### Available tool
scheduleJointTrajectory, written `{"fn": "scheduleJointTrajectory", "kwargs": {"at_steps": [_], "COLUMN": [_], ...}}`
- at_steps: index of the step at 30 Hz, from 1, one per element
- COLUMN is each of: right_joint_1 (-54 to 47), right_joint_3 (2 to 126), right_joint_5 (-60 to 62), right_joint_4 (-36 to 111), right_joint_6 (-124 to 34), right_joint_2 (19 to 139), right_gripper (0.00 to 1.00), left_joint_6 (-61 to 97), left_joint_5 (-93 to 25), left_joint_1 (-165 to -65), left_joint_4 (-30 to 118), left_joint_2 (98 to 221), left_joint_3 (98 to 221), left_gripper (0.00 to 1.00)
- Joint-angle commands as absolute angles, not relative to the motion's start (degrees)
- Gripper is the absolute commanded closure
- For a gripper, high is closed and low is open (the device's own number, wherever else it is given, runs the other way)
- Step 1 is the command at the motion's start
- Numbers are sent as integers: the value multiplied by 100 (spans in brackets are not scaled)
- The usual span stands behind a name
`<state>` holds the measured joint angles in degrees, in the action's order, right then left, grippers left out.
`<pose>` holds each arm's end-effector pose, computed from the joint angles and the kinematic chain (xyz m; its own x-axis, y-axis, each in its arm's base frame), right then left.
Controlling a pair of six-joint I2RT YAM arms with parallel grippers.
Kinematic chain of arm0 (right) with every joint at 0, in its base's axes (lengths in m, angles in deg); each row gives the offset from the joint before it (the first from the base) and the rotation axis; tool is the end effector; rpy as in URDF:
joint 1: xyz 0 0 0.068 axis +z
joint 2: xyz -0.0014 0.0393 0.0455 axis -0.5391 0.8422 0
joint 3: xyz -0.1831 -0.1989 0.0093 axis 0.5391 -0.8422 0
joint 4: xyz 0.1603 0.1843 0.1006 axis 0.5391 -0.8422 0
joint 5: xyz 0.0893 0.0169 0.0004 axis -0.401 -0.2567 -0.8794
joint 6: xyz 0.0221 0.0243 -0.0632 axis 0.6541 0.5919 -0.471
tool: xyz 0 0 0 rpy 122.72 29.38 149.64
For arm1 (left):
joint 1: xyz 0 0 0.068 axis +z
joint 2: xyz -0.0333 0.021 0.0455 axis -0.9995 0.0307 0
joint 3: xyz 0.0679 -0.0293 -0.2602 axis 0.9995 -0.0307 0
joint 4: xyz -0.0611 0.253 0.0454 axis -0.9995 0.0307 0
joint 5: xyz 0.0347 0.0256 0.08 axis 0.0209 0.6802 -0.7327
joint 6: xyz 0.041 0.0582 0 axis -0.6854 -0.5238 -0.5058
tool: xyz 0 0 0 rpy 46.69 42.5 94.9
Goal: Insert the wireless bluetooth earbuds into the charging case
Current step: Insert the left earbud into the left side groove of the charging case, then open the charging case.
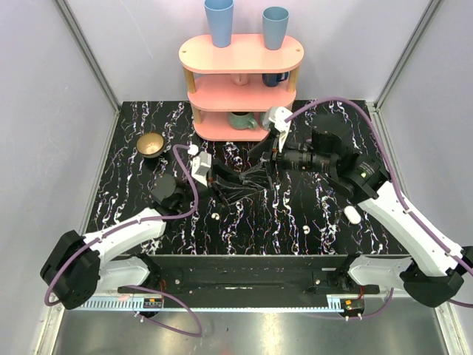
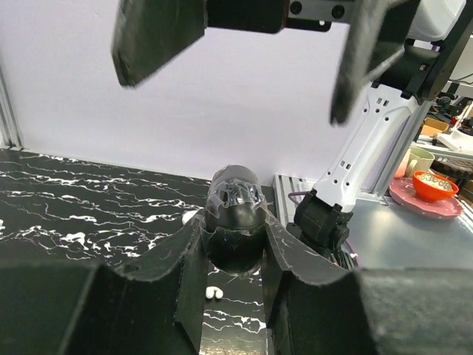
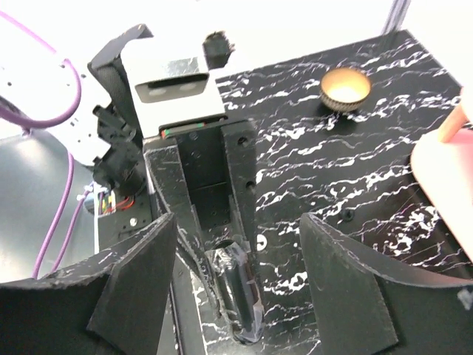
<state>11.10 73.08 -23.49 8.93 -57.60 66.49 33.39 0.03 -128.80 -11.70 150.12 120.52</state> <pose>0.1710 0.2063 0.4562 -0.0619 -0.1802 -0.9817 -0.9705 0.2406 0.0171 0.1729 -0.1995 0.3178 -0.1391 -0.3216 -0.9366 0.9873 0.0278 -0.1561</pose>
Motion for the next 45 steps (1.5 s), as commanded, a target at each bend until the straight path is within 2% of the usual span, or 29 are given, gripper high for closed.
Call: {"fn": "scheduleJointTrajectory", "kwargs": {"at_steps": [1,8,18,27,36,45], "right_joint_1": [1097,1097,1097,1097,1088,1088], "right_joint_3": [7096,6752,6779,6664,6717,6796], "right_joint_5": [-1702,64,-1524,-1956,-1587,-1209], "right_joint_4": [2116,2373,1635,1485,1301,1379], "right_joint_6": [-5310,-4888,-4932,-5081,-5143,-5143], "right_joint_2": [6318,6124,6475,6396,6572,6695], "right_gripper": [25,15,16,15,16,16], "left_joint_6": [3104,2639,2102,2066,2242,2339], "left_joint_5": [-59,-630,-1193,-1474,-1360,-676], "left_joint_1": [-12893,-12893,-12893,-12893,-12893,-12893], "left_joint_4": [-1468,-977,-334,-316,-712,-800], "left_joint_2": [14749,14354,13826,13703,13694,13641], "left_joint_3": [11990,11841,11779,11735,11761,11832], "left_gripper": [100,100,100,100,100,100]}}
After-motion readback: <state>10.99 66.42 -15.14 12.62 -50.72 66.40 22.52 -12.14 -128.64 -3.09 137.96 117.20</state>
